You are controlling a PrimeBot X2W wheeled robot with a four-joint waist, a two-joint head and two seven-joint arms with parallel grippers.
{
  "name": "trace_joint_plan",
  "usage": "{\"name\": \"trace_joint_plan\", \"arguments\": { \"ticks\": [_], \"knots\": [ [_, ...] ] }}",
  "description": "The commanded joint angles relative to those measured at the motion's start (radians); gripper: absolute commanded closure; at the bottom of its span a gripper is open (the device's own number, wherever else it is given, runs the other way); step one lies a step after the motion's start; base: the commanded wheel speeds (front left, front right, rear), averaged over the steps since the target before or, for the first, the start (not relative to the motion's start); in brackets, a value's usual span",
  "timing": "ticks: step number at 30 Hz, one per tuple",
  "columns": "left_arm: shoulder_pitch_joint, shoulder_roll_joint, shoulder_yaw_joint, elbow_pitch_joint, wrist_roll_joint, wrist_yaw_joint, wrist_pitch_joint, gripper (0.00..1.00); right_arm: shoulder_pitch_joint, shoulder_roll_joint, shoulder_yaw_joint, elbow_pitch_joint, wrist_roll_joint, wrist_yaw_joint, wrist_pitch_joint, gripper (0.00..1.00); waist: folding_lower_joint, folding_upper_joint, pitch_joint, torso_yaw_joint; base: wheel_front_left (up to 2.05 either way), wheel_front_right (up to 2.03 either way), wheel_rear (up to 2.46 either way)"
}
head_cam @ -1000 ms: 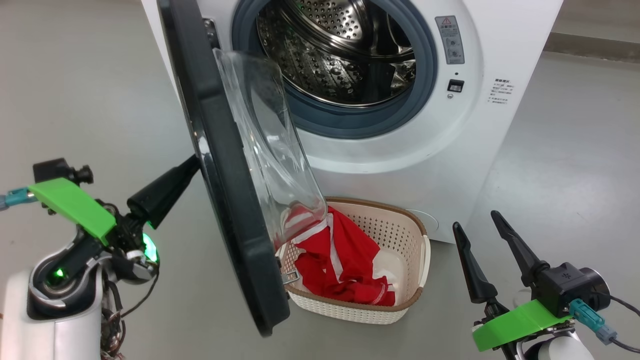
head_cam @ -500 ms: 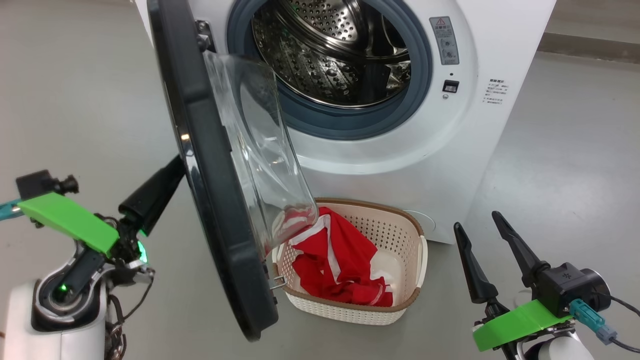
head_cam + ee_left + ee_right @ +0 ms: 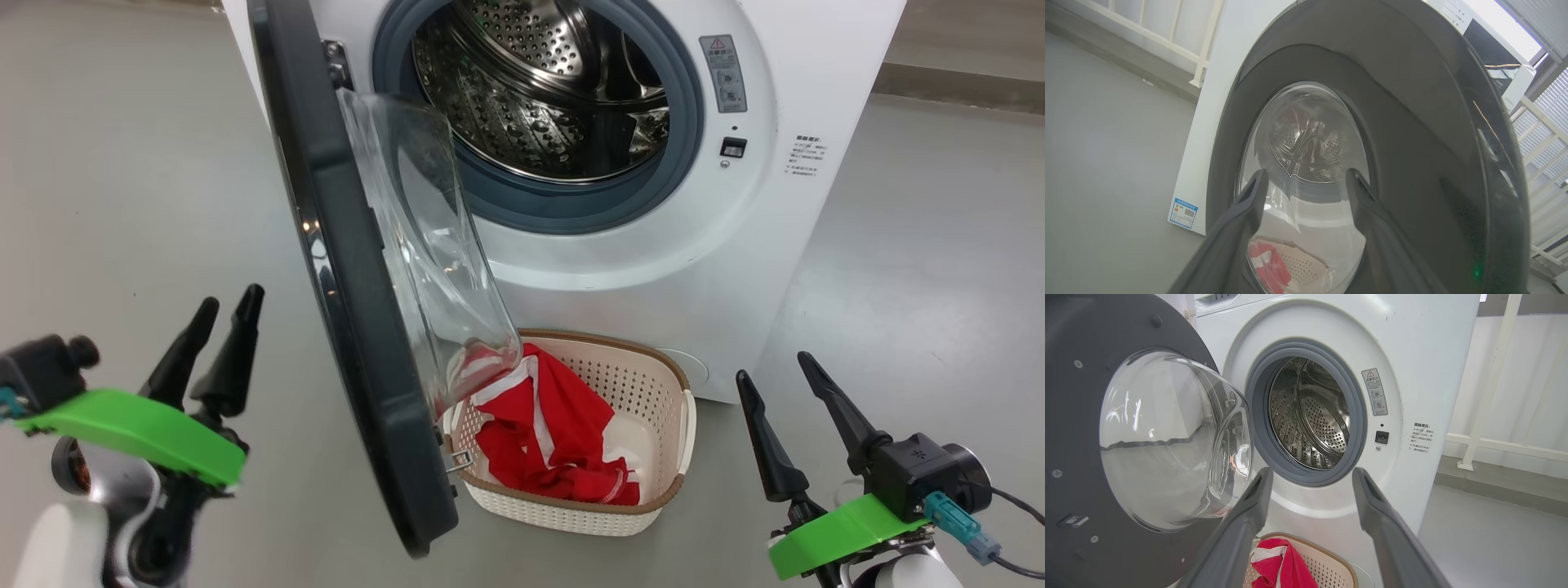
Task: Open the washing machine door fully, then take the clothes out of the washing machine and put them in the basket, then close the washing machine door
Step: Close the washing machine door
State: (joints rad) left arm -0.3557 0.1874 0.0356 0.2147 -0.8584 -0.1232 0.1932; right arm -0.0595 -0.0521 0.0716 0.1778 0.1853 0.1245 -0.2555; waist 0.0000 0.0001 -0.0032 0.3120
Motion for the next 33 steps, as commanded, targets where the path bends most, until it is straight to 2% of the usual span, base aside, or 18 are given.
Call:
{"name": "trace_joint_plan", "arguments": {
  "ticks": [1,6,9,11,17,21,33],
  "knots": [
    [-0.009,0.045,0.019,-0.036,0.025,-0.006,-0.023,0.0,-0.012,-0.001,0.019,-0.023,0.008,0.006,-0.006,0.0,0.0,-0.0001,0.001,-0.002,0.0,0.0,0.0],
    [0.029,0.128,-0.121,-0.059,0.19,-0.007,-0.249,0.0,-0.016,0.0,0.026,-0.022,0.002,0.006,-0.006,0.0,0.0,-0.0001,0.004,-0.012,0.0,0.0,0.0],
    [0.041,0.155,-0.152,-0.034,0.271,-0.007,-0.366,0.0,-0.015,0.0,0.027,-0.023,0.001,0.006,-0.006,0.0,0.0,-0.0001,0.005,-0.018,0.0,0.0,0.0],
    [0.046,0.162,-0.161,-0.018,0.316,-0.003,-0.409,0.0,-0.014,0.0,0.025,-0.025,0.001,0.006,-0.006,0.0,0.0,-0.0001,0.007,-0.021,0.0,0.0,0.0],
    [0.075,0.153,-0.165,-0.016,0.413,0.034,-0.449,0.0,-0.014,0.0,0.021,-0.031,-0.002,0.006,-0.006,0.0,0.0,-0.0001,0.021,-0.028,0.0,0.0,0.0],
    [0.102,0.117,-0.133,-0.043,0.44,0.061,-0.454,0.0,-0.017,0.0,0.019,-0.033,-0.001,0.006,-0.006,0.0,0.0,-0.0001,0.03,-0.029,0.0,0.0,0.0],
    [0.187,0.035,-0.071,-0.083,0.537,0.062,-0.455,0.0,-0.02,0.001,0.017,-0.031,0.003,0.006,-0.006,0.0,0.0,-0.0001,0.028,-0.031,0.0,0.0,0.0]
  ]
}}
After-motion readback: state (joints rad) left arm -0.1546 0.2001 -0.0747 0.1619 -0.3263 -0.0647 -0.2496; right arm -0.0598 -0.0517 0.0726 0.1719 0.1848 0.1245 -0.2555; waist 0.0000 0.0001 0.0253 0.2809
